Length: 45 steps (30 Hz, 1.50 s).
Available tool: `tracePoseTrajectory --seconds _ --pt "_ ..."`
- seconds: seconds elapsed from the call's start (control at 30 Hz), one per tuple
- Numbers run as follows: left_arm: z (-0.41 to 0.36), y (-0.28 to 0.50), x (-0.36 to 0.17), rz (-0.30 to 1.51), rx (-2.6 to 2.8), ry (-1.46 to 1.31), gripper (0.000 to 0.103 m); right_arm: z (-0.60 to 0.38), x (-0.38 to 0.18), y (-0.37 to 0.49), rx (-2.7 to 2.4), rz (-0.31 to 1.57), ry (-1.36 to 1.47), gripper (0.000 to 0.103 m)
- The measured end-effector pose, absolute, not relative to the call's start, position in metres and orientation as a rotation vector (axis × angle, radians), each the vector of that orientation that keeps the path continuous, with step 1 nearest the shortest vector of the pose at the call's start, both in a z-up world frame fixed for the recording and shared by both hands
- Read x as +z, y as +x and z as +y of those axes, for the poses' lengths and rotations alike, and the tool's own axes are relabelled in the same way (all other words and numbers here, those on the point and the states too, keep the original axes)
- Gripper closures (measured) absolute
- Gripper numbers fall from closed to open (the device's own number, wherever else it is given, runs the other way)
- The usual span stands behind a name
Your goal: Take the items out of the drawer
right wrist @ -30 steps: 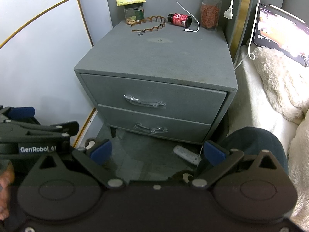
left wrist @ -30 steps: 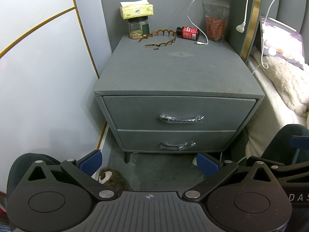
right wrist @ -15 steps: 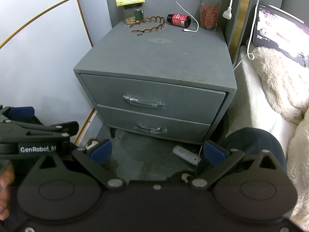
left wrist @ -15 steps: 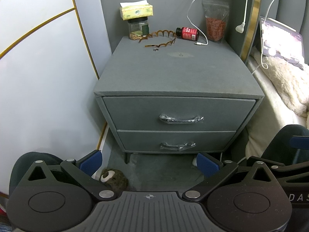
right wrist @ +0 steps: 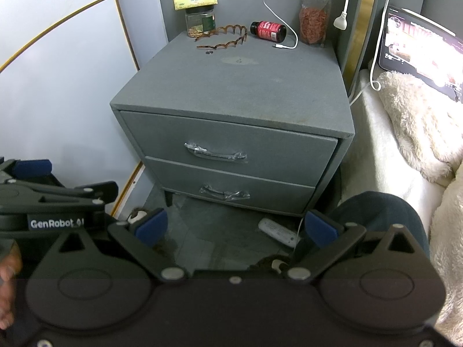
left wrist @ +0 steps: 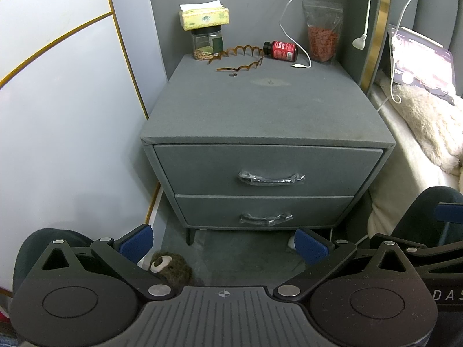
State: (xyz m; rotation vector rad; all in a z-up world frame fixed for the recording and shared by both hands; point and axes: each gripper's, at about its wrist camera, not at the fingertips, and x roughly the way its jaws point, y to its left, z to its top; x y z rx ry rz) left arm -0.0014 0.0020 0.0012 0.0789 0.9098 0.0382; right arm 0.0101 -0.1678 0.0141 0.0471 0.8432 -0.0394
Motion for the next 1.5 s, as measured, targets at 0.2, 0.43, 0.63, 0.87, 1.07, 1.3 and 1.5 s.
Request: tracePoseTrajectory --seconds 0.2,0.43,0.63,0.87,1.07,1.3,1.5 --pt "0.002 -0.001 0.001 0.911 0.038 0.079 0.000 -0.175 0.012 0.014 -0.038 0.843 0.049 0.000" --pt "0.002 -0.001 0.001 0.911 0.037 0.079 0.000 -0.175 0.013 0.013 -0.037 0.844 0.050 0.000" --pt "0.002 -0.001 0.001 0.910 0.037 0.079 0.000 -0.179 0.015 0.011 -0.037 0.845 0.049 0.000" --pt "0.002 -0.005 0.003 0.910 0.039 0.077 0.000 -0.182 0.016 0.010 -0.037 0.845 0.047 0.000" --pt "0.002 -0.005 0.003 0.909 0.039 0.077 0.000 -0.171 0.012 0.015 -0.035 0.847 0.051 0.000" --pt "0.002 -0.006 0.004 0.909 0.040 0.076 0.000 -0.171 0.013 0.015 -0.033 0.847 0.052 0.000" --pt "0.002 -0.006 0.003 0.908 0.040 0.076 0.000 -0.171 0.013 0.015 -0.032 0.846 0.053 0.000"
